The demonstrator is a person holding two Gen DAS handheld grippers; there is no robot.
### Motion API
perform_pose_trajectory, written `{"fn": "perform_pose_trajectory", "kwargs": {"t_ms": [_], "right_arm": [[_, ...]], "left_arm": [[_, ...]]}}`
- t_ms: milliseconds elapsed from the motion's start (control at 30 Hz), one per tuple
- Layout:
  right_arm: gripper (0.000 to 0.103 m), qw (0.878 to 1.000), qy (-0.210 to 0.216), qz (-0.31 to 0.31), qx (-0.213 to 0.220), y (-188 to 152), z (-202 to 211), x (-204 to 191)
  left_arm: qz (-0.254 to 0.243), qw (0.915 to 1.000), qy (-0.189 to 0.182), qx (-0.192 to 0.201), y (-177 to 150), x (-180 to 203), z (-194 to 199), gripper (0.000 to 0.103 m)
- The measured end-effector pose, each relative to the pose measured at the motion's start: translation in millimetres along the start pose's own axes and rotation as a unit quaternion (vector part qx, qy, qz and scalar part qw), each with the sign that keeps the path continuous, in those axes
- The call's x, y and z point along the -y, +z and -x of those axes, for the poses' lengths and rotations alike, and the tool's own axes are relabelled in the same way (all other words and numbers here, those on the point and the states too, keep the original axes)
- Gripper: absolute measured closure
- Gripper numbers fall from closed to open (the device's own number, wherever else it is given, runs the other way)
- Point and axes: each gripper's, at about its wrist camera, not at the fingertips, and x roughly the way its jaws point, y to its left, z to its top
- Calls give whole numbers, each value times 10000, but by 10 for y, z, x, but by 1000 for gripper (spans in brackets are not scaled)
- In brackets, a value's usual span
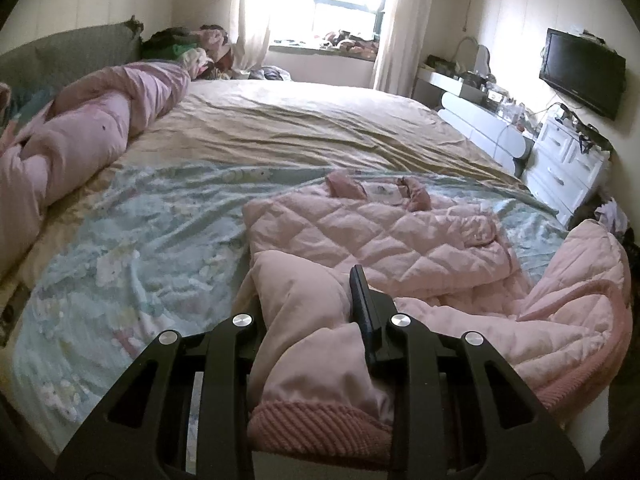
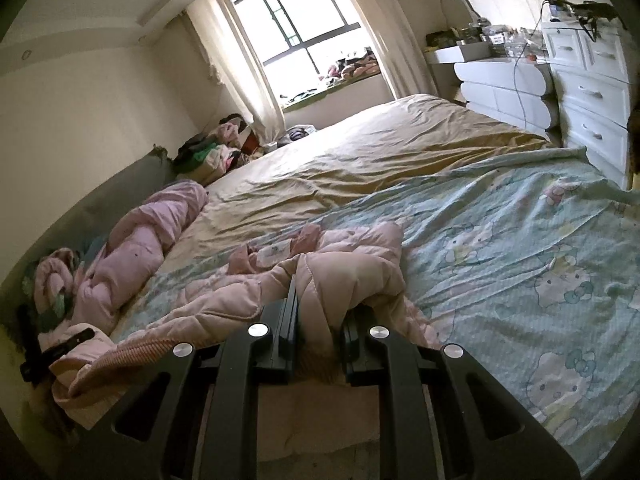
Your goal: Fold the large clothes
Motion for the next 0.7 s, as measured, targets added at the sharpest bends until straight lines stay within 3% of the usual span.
{"fn": "perform_pose_trajectory", "kwargs": {"t_ms": [467, 700], "right_arm": [[88, 9995, -76, -147, 261, 302, -21, 10], [88, 9990, -131, -344, 240, 368, -90, 41]], "left_arm": [[-127, 9996, 90, 239, 339, 53, 50, 80], [-71, 9997, 140, 160, 433, 4, -53, 79]]}}
